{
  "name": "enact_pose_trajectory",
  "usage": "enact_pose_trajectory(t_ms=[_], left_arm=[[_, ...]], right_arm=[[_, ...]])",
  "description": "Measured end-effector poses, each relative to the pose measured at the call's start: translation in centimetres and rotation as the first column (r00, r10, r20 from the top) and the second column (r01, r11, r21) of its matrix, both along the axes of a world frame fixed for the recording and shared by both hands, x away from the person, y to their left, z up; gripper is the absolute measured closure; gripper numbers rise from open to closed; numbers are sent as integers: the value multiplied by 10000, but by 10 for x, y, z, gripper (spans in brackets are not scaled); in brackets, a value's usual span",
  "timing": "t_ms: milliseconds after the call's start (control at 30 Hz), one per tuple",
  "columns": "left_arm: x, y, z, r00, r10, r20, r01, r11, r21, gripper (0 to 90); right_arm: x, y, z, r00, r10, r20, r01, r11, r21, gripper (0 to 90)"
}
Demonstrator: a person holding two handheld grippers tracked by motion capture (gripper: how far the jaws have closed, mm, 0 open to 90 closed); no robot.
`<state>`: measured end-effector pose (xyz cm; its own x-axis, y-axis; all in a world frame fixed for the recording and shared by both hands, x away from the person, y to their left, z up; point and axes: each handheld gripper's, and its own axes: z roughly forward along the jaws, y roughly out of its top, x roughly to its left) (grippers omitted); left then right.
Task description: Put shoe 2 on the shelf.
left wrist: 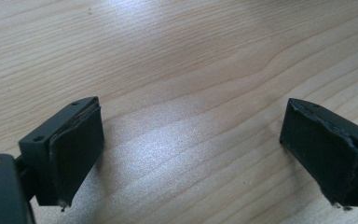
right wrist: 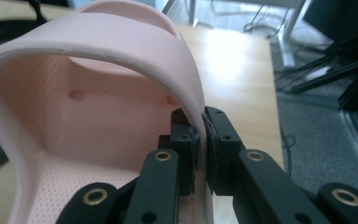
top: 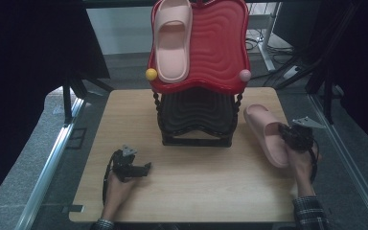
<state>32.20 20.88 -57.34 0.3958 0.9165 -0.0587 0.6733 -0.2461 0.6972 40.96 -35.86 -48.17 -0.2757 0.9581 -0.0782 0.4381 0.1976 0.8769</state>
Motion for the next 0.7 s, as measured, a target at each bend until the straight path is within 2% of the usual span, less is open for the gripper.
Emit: enact_pose_trajectory(t_ms=[167, 367, 467, 700], left_arm=[[0, 0, 0, 10000, 11, -10, -11, 10000, -11, 61], [-1, 0, 0, 10000, 21, -8, -21, 10000, -8, 61], [-1, 0, 0, 10000, 4, -22, -4, 10000, 14, 61], [-1, 0, 0, 10000, 9, -16, -9, 10000, 10, 61]], right_arm=[[-1, 6, 10, 9976, -213, 666, 203, 9997, 160, 829], [-3, 12, 23, 9857, -520, 1601, 426, 9972, 620, 828], [-4, 18, 31, 9755, -719, 2079, 553, 9949, 847, 828], [-1, 35, 48, 9457, -968, 3104, 730, 9935, 875, 827]])
